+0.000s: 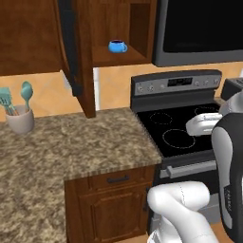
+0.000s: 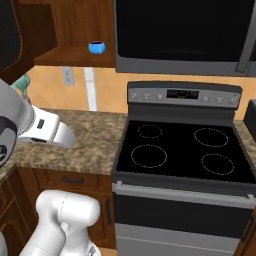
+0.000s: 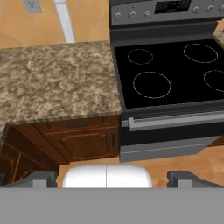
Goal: Gather all objects into one cabinet and sort the glasses and bowls to opposite sides.
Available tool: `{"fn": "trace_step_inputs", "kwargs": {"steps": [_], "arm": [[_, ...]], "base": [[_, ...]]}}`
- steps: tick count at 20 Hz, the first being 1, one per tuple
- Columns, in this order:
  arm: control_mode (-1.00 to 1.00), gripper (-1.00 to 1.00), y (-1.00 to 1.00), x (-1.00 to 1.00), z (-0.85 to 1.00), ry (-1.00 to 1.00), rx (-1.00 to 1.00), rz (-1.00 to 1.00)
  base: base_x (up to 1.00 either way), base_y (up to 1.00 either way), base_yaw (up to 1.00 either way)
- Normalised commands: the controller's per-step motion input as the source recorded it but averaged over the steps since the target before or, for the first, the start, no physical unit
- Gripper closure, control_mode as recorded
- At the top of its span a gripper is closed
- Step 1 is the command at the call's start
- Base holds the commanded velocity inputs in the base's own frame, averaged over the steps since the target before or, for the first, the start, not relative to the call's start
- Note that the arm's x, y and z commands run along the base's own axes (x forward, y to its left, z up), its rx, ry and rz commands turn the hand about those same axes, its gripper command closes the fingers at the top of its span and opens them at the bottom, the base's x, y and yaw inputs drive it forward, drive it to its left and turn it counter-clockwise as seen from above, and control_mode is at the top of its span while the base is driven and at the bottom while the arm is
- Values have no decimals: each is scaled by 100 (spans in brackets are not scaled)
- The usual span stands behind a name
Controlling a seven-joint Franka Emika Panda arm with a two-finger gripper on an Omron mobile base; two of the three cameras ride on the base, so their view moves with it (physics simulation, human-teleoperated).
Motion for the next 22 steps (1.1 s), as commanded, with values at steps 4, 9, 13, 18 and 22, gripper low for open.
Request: {"fn": "trace_step_inputs", "kwargs": {"steps": [4, 9, 13, 18, 22], "arm": [[100, -100, 0, 0, 0, 0, 0, 0], [100, -100, 0, 0, 0, 0, 0, 0], [100, -100, 0, 0, 0, 0, 0, 0], [100, -100, 0, 0, 0, 0, 0, 0], [100, -100, 0, 0, 0, 0, 0, 0]], "base": [[24, 17, 7], [30, 21, 5], [43, 28, 4], [56, 34, 1], [51, 43, 0]]}}
